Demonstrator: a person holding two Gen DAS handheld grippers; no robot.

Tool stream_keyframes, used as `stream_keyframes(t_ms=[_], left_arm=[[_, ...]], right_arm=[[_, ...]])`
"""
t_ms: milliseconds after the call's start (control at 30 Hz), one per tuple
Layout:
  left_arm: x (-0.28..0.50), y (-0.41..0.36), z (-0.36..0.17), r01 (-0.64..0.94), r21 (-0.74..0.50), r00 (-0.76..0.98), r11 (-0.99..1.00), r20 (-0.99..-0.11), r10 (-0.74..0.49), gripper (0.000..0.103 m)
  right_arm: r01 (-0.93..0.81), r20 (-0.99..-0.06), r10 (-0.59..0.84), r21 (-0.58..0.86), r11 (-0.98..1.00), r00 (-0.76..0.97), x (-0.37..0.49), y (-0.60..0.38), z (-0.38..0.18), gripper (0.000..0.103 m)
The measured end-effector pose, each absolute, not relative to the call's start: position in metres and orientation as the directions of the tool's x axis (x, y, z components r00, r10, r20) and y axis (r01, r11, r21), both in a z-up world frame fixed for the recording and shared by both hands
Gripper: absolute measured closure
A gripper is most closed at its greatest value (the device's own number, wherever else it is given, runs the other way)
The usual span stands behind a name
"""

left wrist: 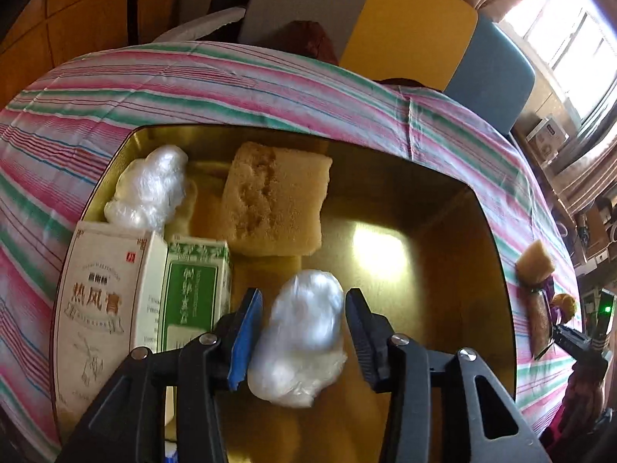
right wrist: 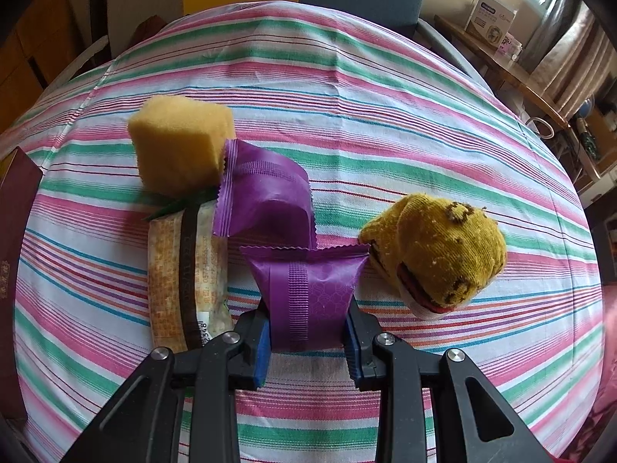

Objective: Organize objects
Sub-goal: 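Carry the white ball into the gold tray and open the left gripper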

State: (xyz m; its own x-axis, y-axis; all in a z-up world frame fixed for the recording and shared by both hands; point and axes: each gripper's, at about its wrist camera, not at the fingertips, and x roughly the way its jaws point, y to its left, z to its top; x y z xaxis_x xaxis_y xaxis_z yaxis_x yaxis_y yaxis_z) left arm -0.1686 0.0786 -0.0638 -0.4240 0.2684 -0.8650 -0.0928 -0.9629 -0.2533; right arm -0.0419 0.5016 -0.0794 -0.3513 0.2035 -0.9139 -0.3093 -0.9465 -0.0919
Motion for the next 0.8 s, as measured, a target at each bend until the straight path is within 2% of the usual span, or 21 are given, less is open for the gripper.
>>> stream_keyframes(t_ms=[133,367,633,800], left_arm=[[-0.149,0.081,-0.052,-0.094,-0.228,-0.443,-0.969,-0.862,0.246,0.057],[-0.104,0.067,-0.027,-0.112,-0.101,-0.561,-0.989,-0.814,0.147,0.054],[-0.051,0.060,-0.012,-0.138,0.008,-0.653,-0.990,-0.752,0.084,0.054],[-0.038,0.061,-0.013,-0.151,0.036,-0.666,-0.988,-0.742,0.074,0.054]], right_arm=[[-0.309,-0.914,0.203,-0.091,-0.947,-0.351,-0.042,0.501,-0.079,0.071],[-0.303,-0.913,0.212,-0.104,-0.947,-0.349,-0.041,0.500,-0.079,0.071],[-0.303,-0.907,0.237,-0.130,-0.944,-0.349,-0.041,0.500,-0.078,0.072],[-0.315,-0.897,0.261,-0.147,-0.938,-0.357,-0.038,0.501,-0.075,0.072]])
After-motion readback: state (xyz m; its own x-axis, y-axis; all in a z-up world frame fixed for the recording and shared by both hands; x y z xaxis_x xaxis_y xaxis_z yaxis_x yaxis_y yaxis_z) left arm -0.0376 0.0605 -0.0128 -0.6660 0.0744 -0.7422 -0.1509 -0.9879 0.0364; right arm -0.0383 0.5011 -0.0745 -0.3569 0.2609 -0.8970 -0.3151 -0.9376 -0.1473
